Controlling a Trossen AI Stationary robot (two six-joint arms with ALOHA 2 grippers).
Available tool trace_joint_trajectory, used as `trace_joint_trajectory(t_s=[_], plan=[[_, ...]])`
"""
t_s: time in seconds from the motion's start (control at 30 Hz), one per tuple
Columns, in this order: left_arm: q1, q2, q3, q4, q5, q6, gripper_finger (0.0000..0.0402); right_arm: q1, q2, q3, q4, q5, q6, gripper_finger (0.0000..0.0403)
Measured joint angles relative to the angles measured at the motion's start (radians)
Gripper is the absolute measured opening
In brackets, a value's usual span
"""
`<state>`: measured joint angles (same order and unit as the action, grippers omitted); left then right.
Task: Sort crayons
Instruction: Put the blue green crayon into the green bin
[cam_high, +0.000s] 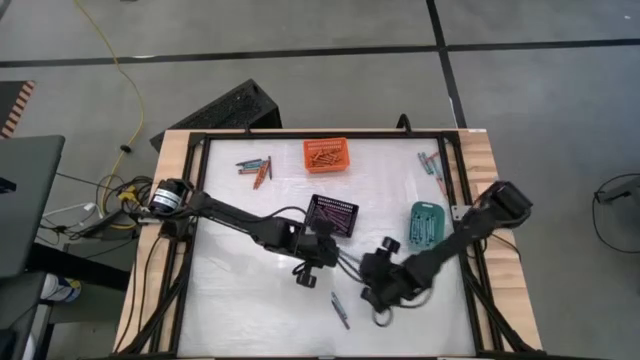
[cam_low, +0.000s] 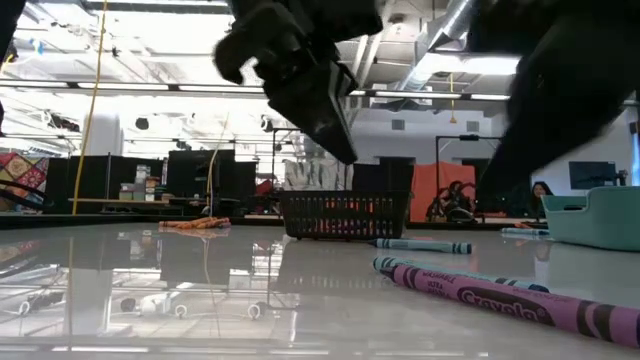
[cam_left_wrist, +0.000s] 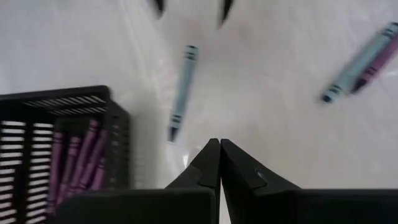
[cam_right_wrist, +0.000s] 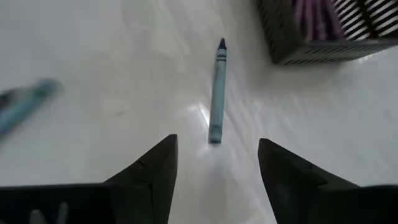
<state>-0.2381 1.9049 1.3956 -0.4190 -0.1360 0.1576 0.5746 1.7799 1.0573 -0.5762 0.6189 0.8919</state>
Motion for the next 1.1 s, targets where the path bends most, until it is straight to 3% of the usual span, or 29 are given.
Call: trace_joint_trajectory(t_s=[0.37, 0.47, 0.77, 1.1], plan=[[-0.087, 0.0, 0.0, -0.092, -0.068, -0.035, 0.0, -0.139, 0.1, 0.004, 0.106, -0.206, -0.088, 0.021], [-0.104, 0.0, 0.0, -0.103, -0.085, -0.04, 0.0, -0.145, 0.098, 0.004, 0.106, -0.22, -0.106, 0.0176], [-0.124, -0.001, 0.0, -0.162, -0.116, -0.074, 0.0, -0.147, 0.102, 0.003, 0.105, -0.302, -0.119, 0.0015], [-0.135, -0.001, 0.0, -0.179, -0.108, -0.074, 0.0001, -0.094, 0.013, -0.006, 0.044, -0.314, -0.087, 0.0002]])
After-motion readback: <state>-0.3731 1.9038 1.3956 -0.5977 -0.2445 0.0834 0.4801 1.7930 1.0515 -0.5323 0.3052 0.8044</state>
